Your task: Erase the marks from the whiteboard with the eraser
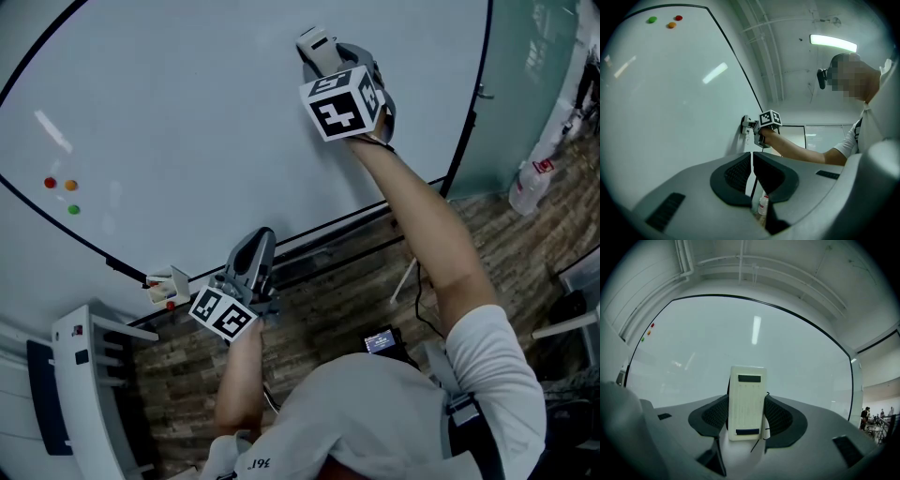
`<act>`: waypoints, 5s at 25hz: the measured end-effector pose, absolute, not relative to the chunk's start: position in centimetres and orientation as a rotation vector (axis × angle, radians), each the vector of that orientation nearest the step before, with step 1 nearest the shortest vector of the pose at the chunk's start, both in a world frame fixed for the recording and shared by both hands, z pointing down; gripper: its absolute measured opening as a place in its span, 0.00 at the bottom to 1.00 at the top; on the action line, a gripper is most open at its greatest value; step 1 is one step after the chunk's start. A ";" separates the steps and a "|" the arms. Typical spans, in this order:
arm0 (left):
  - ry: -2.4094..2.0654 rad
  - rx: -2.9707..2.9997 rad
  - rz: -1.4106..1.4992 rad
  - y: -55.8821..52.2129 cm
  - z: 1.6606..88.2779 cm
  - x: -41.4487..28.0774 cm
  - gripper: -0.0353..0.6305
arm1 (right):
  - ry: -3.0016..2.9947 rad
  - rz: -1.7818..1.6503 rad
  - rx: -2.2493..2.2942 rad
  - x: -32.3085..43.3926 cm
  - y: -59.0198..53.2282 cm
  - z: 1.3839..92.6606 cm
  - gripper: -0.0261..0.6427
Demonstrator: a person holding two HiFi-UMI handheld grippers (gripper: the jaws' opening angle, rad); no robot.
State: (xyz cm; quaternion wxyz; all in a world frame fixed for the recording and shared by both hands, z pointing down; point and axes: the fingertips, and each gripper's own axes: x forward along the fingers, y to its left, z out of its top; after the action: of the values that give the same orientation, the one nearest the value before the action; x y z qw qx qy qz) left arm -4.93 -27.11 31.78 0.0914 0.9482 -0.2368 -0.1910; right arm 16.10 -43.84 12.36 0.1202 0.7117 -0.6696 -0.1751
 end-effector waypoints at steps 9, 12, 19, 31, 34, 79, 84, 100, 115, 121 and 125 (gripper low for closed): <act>-0.724 2.811 -0.567 -27.1 32.0 -4.4 0.07 | -1.948 -0.510 2.070 18.4 -43.8 12.5 0.42; -0.726 2.810 -0.566 -27.1 32.0 -4.3 0.07 | -1.938 -0.499 2.082 19.3 -43.7 12.5 0.42; -0.728 2.809 -0.565 -27.1 32.0 -4.1 0.07 | -1.888 -0.472 2.123 22.3 -43.6 12.8 0.42; -0.715 2.800 -0.547 -27.2 32.6 -4.3 0.07 | -1.783 -0.366 2.253 28.6 -42.8 13.7 0.42; -0.710 2.795 -0.541 -27.3 32.8 -4.4 0.07 | -1.792 -0.356 2.299 29.3 -42.0 13.7 0.42; -0.725 2.759 -0.529 -28.9 34.5 -1.4 0.07 | -1.979 -0.425 1.947 17.8 -44.0 20.1 0.42; -0.686 2.769 -0.524 -29.0 34.4 1.1 0.07 | -1.954 -0.421 1.956 20.6 -43.8 20.3 0.42; -0.662 2.789 -0.494 -29.3 34.2 3.2 0.07 | -1.934 -0.408 1.951 25.0 -43.6 20.1 0.42; -0.644 2.801 -0.463 -29.2 34.2 4.8 0.07 | -1.880 -0.349 2.032 31.1 -43.4 20.4 0.42; -0.648 2.798 -0.465 -29.2 34.4 5.6 0.07 | -1.857 -0.343 2.051 33.1 -43.4 20.6 0.42; -0.658 2.795 -0.468 -29.2 34.4 6.3 0.07 | -1.851 -0.343 2.073 34.6 -42.8 20.5 0.42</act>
State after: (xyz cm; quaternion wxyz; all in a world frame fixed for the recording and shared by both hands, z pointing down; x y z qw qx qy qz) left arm 6.27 -29.24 34.44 0.1157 0.9543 -0.2246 -0.1599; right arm 34.61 -42.79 20.51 0.1698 0.7296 -0.6514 -0.1205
